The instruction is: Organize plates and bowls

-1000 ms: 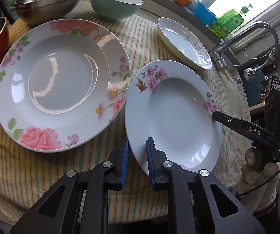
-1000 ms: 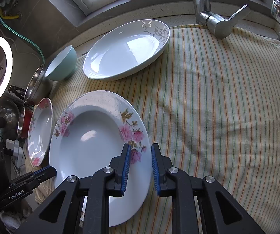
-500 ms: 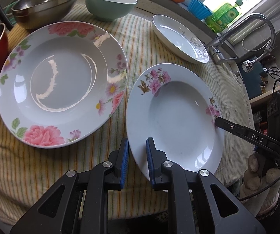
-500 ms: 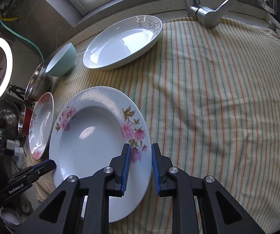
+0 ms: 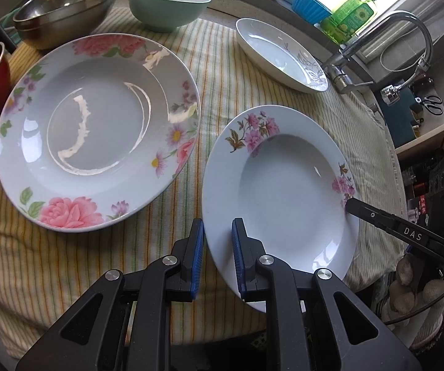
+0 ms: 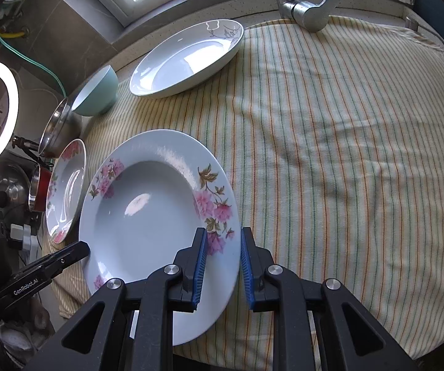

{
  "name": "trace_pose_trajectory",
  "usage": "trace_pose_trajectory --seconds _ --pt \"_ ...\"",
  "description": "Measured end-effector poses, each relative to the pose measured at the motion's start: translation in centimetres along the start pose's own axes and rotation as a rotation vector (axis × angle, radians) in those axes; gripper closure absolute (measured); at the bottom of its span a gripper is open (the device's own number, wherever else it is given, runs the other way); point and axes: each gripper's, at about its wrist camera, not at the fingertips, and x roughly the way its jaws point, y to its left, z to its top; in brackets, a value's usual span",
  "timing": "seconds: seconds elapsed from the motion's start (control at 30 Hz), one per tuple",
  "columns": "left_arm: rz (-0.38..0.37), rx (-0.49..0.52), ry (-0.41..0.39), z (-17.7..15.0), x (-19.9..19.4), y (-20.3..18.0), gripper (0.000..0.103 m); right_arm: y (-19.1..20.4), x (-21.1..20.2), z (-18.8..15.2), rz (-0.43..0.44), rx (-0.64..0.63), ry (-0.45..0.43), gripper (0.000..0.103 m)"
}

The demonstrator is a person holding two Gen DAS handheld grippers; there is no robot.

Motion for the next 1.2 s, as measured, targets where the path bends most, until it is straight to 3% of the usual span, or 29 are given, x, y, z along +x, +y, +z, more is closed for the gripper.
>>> trace_pose_trajectory --seconds 1.2 --pt "0.012 0.022 -0.007 0.3 -0.1 0.3 0.087 0.8 -0.7 -3.2 -0.017 0.023 0.036 0.084"
